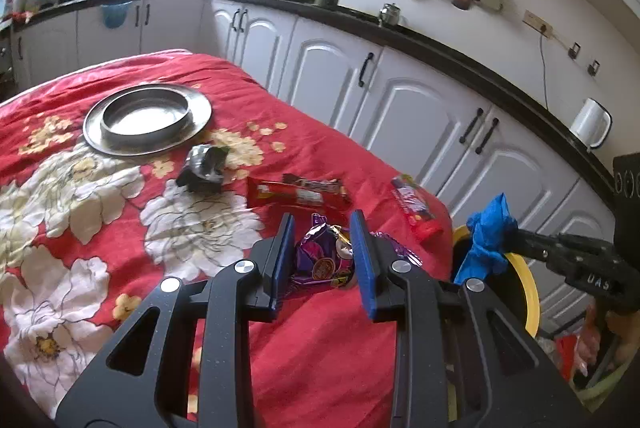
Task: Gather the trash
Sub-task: 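Carry the purple wrapper and blue bag over the bin with both tools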
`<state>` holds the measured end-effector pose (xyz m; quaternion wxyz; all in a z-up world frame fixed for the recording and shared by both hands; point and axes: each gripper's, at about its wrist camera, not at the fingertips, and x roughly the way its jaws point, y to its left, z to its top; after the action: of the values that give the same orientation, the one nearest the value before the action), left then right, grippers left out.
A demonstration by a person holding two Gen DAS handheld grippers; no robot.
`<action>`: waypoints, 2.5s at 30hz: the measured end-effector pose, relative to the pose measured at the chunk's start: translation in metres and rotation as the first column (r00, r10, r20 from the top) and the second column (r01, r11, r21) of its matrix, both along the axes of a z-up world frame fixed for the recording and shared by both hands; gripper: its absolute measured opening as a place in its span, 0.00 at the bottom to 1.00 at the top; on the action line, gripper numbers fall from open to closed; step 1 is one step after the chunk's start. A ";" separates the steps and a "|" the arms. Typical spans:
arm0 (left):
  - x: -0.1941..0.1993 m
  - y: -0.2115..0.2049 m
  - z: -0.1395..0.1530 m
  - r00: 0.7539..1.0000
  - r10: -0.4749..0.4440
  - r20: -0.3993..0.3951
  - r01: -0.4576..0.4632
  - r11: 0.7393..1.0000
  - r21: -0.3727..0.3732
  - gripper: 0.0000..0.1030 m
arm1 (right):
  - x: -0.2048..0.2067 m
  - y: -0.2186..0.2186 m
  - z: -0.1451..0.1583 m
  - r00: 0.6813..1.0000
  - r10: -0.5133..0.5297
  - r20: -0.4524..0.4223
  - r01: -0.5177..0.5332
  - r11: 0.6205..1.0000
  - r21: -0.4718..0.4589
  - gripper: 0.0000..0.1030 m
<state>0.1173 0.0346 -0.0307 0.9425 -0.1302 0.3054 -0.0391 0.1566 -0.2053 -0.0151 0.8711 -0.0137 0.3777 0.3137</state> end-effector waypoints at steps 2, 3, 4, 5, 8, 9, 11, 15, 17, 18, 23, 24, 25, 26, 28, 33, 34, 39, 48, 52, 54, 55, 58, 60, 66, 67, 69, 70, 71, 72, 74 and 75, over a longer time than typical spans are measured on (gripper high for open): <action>0.000 -0.006 0.001 1.000 -0.014 0.002 0.014 1.000 0.004 0.21 | 0.000 -0.007 0.002 1.000 -0.016 0.004 0.016 1.000 0.007 0.06; 0.000 -0.010 0.002 1.000 -0.021 0.004 0.021 1.000 0.006 0.21 | -0.001 -0.011 0.003 1.000 -0.026 0.007 0.026 1.000 0.011 0.06; 0.000 -0.013 0.003 1.000 -0.026 0.005 0.026 1.000 0.009 0.21 | 0.000 -0.015 0.004 0.999 -0.033 0.009 0.033 0.999 0.015 0.06; 0.000 -0.016 0.004 0.999 -0.033 0.007 0.033 0.999 0.012 0.21 | -0.001 -0.019 0.005 0.999 -0.040 0.009 0.040 0.999 0.020 0.06; 0.000 -0.027 0.007 0.998 -0.055 0.012 0.055 0.998 0.020 0.21 | -0.002 -0.031 0.007 0.998 -0.066 0.014 0.066 0.997 0.033 0.06; 0.000 -0.030 0.007 0.998 -0.064 0.014 0.063 0.998 0.024 0.21 | -0.001 -0.036 0.008 0.997 -0.075 0.013 0.075 0.996 0.040 0.06; 0.000 -0.037 0.009 0.997 -0.078 0.016 0.078 0.996 0.031 0.21 | -0.001 -0.044 0.010 0.996 -0.092 0.016 0.091 0.995 0.050 0.06; 0.002 -0.050 0.010 0.994 -0.109 0.018 0.108 0.993 0.044 0.21 | -0.002 -0.059 0.013 0.992 -0.124 0.023 0.122 0.990 0.066 0.06; 0.003 -0.057 0.010 0.992 -0.125 0.017 0.124 0.991 0.050 0.21 | -0.003 -0.066 0.013 0.990 -0.142 0.027 0.140 0.987 0.073 0.06; 0.004 -0.062 0.010 0.991 -0.136 0.017 0.135 0.989 0.055 0.21 | -0.004 -0.069 0.014 0.989 -0.148 0.028 0.145 0.986 0.076 0.06; 0.007 -0.080 0.012 0.984 -0.177 0.019 0.175 0.982 0.073 0.21 | -0.005 -0.087 0.014 0.982 -0.187 0.032 0.184 0.979 0.087 0.06; 0.008 -0.084 0.012 0.983 -0.185 0.019 0.183 0.980 0.077 0.21 | -0.005 -0.090 0.013 0.981 -0.193 0.032 0.190 0.978 0.087 0.06; 0.008 -0.087 0.012 0.981 -0.191 0.020 0.189 0.979 0.080 0.21 | -0.006 -0.094 0.012 0.979 -0.203 0.031 0.199 0.976 0.092 0.06; 0.008 -0.090 0.012 0.980 -0.199 0.020 0.196 0.977 0.085 0.21 | -0.005 -0.096 0.012 0.978 -0.208 0.029 0.204 0.974 0.096 0.06; 0.008 -0.097 0.012 0.977 -0.214 0.019 0.212 0.973 0.091 0.21 | -0.005 -0.101 0.012 0.975 -0.220 0.030 0.216 0.971 0.099 0.06; 0.011 -0.116 0.010 0.966 -0.257 0.014 0.254 0.961 0.107 0.21 | -0.006 -0.114 0.011 0.968 -0.248 0.031 0.244 0.964 0.104 0.06; 0.011 -0.119 0.010 0.965 -0.264 0.014 0.261 0.959 0.109 0.21 | -0.007 -0.116 0.010 0.967 -0.253 0.031 0.249 0.963 0.106 0.06; 0.012 -0.137 0.008 0.953 -0.304 0.009 0.301 0.946 0.121 0.21 | -0.006 -0.130 0.007 0.959 -0.284 0.023 0.280 0.953 0.115 0.06; 0.013 -0.165 0.000 0.931 -0.366 -0.008 0.363 0.921 0.141 0.21 | -0.003 -0.154 0.000 0.941 -0.337 0.010 0.333 0.935 0.124 0.06; 0.013 -0.175 -0.004 0.920 -0.391 -0.018 0.389 0.909 0.151 0.21 | -0.001 -0.161 -0.008 0.931 -0.365 0.011 0.363 0.927 0.096 0.06; 0.014 -0.181 -0.007 0.915 -0.403 -0.025 0.402 0.902 0.156 0.21 | 0.001 -0.166 -0.014 0.926 -0.378 -0.001 0.377 0.922 0.092 0.06; 0.014 -0.183 -0.008 0.913 -0.407 -0.028 0.406 0.900 0.157 0.21 | 0.002 -0.169 -0.017 0.924 -0.383 -0.006 0.382 0.920 0.090 0.06; 0.015 -0.192 -0.012 0.905 -0.425 -0.039 0.425 0.890 0.163 0.21 | 0.005 -0.176 -0.025 0.917 -0.398 -0.022 0.398 0.913 0.086 0.06; 0.015 -0.199 -0.016 0.898 -0.437 -0.047 0.439 0.884 0.163 0.21 | 0.007 -0.179 -0.030 0.914 -0.404 -0.032 0.405 0.910 0.083 0.06; 0.017 -0.212 -0.028 0.878 -0.474 -0.070 0.479 0.864 0.157 0.21 | 0.010 -0.187 -0.042 0.909 -0.412 -0.060 0.416 0.906 0.081 0.06; 0.018 -0.214 -0.029 0.876 -0.478 -0.072 0.483 0.861 0.159 0.21 | 0.010 -0.188 -0.043 0.908 -0.414 -0.063 0.418 0.905 0.080 0.06; 0.019 -0.219 -0.033 0.867 -0.491 -0.080 0.498 0.853 0.160 0.21 | 0.012 -0.190 -0.046 0.907 -0.415 -0.070 0.420 0.904 0.080 0.06; 0.020 -0.221 -0.035 0.864 -0.496 -0.081 0.503 0.850 0.160 0.21 | 0.012 -0.190 -0.047 0.906 -0.416 -0.073 0.421 0.903 0.080 0.06; 0.020 -0.224 -0.037 0.861 -0.502 -0.084 0.509 0.846 0.161 0.21 | 0.013 -0.191 -0.047 0.906 -0.417 -0.075 0.423 0.903 0.080 0.06; 0.021 -0.227 -0.039 0.855 -0.510 -0.089 0.518 0.840 0.160 0.21 | 0.013 -0.192 -0.049 0.904 -0.419 -0.080 0.425 0.902 0.080 0.06; 0.023 -0.231 -0.043 0.850 -0.518 -0.099 0.527 0.835 0.155 0.21 | 0.015 -0.194 -0.050 0.904 -0.417 -0.090 0.424 0.902 0.080 0.06; 0.024 -0.232 -0.045 0.847 -0.522 -0.104 0.532 0.832 0.154 0.21 | 0.015 -0.195 -0.052 0.904 -0.418 -0.093 0.425 0.902 0.078 0.06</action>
<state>0.1417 -0.1976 -0.0753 0.8938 0.0422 0.3585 -0.2661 0.1718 -0.4002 -0.0667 0.9033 0.1222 0.3882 0.1360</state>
